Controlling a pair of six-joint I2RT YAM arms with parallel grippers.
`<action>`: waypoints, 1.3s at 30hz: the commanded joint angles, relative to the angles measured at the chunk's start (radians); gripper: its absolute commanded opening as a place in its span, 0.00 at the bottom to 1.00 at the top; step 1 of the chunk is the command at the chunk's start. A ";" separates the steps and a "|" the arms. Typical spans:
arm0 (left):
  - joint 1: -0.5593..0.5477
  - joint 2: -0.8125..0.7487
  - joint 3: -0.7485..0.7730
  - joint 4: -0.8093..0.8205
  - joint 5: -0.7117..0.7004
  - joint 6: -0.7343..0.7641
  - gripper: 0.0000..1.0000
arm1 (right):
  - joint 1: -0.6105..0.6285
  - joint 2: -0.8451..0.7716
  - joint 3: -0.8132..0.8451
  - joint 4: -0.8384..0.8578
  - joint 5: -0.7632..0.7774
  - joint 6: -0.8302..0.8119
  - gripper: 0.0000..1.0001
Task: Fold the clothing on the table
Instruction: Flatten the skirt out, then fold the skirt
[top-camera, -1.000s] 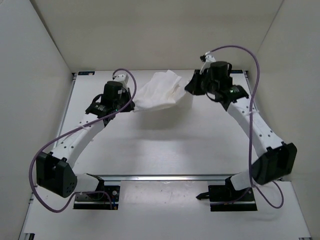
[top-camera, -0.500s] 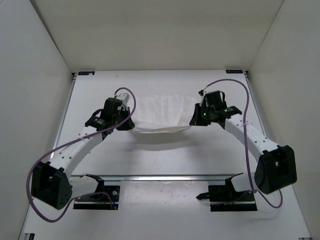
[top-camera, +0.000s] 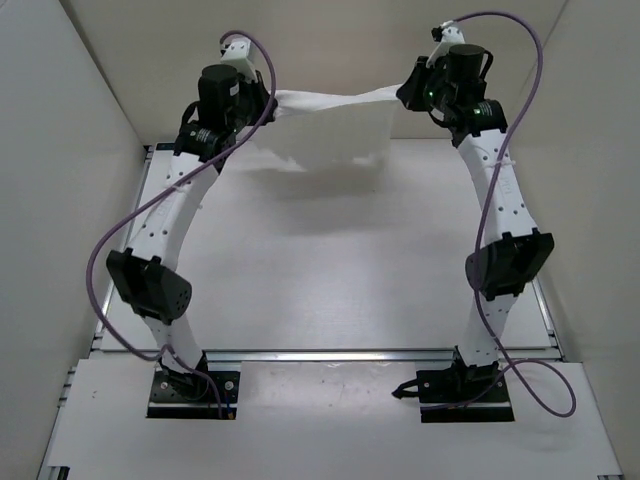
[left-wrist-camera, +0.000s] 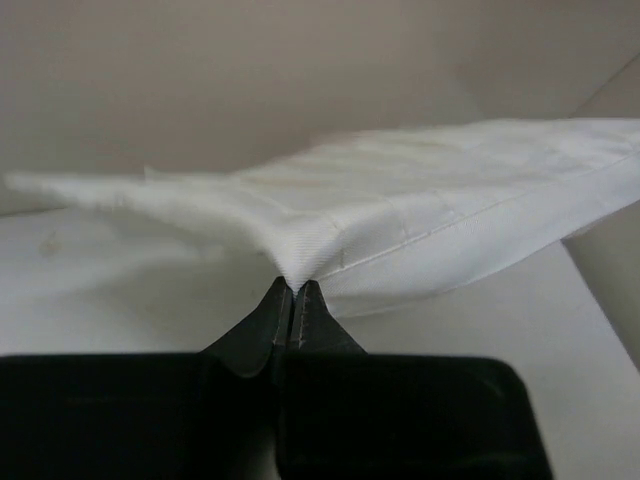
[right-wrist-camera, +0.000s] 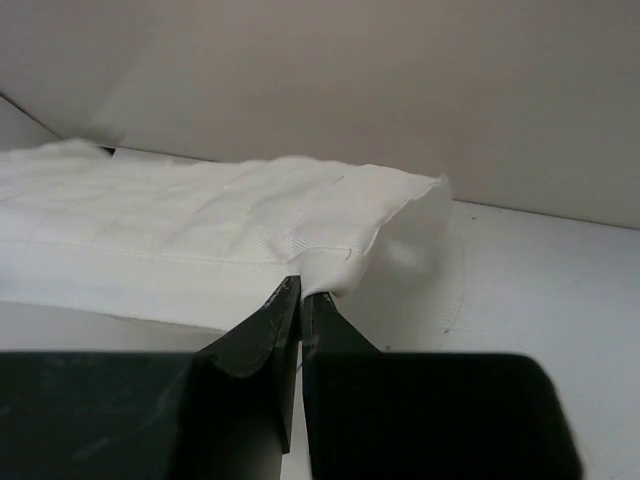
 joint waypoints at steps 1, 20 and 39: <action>-0.026 -0.139 -0.191 0.001 -0.083 0.084 0.00 | 0.031 -0.176 -0.193 0.014 0.086 -0.079 0.00; -0.115 -0.814 -1.241 -0.074 0.055 -0.204 0.00 | 0.229 -0.752 -1.340 0.096 0.036 0.142 0.01; 0.157 -0.081 -0.771 0.069 0.091 -0.345 0.17 | 0.039 0.230 -0.276 0.099 -0.160 -0.019 0.00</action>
